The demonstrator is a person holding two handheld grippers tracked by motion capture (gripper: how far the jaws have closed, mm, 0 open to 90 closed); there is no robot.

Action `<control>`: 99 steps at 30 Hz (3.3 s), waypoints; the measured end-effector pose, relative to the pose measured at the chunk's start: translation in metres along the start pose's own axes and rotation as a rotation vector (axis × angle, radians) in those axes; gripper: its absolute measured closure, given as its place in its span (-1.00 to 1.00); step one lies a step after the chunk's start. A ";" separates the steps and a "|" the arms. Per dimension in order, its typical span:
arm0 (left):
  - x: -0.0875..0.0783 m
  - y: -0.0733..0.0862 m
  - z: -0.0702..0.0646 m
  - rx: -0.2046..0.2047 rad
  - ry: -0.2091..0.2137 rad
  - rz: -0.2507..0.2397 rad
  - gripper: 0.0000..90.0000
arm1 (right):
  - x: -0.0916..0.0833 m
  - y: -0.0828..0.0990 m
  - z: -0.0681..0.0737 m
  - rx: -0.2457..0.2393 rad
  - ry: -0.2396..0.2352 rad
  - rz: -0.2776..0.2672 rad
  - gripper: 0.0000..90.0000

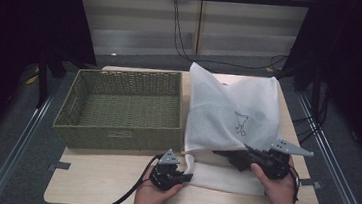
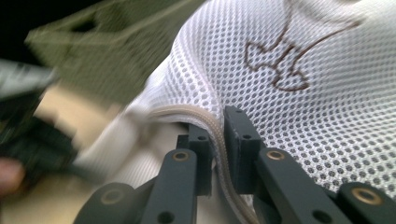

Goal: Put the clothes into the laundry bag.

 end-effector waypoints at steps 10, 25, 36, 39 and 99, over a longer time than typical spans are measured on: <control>-0.001 0.001 -0.002 0.020 0.011 0.011 0.96 | 0.044 0.033 -0.018 -0.005 0.103 0.337 0.97; 0.001 0.001 -0.001 -0.016 0.055 0.012 0.93 | 0.039 -0.003 -0.032 -0.015 0.081 0.138 0.96; 0.001 0.001 -0.003 -0.010 0.070 0.021 0.94 | 0.039 0.036 -0.045 -0.002 0.204 0.326 0.96; 0.001 0.001 -0.003 -0.014 0.069 0.010 0.93 | 0.047 0.034 -0.051 0.016 0.215 0.307 0.95; -0.007 -0.013 0.042 -0.112 -0.039 -0.048 0.72 | -0.079 0.028 -0.126 0.038 0.602 0.193 0.82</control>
Point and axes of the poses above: each handheld gripper's, and its own axes: x roughly forward along the jaws, y roughly out of its underside, z roughly to its left, the point moved 2 cm from there along x, roughly forward along the jaws, and after that the axes turned 15 degrees about -z, right-handed, at the moved point
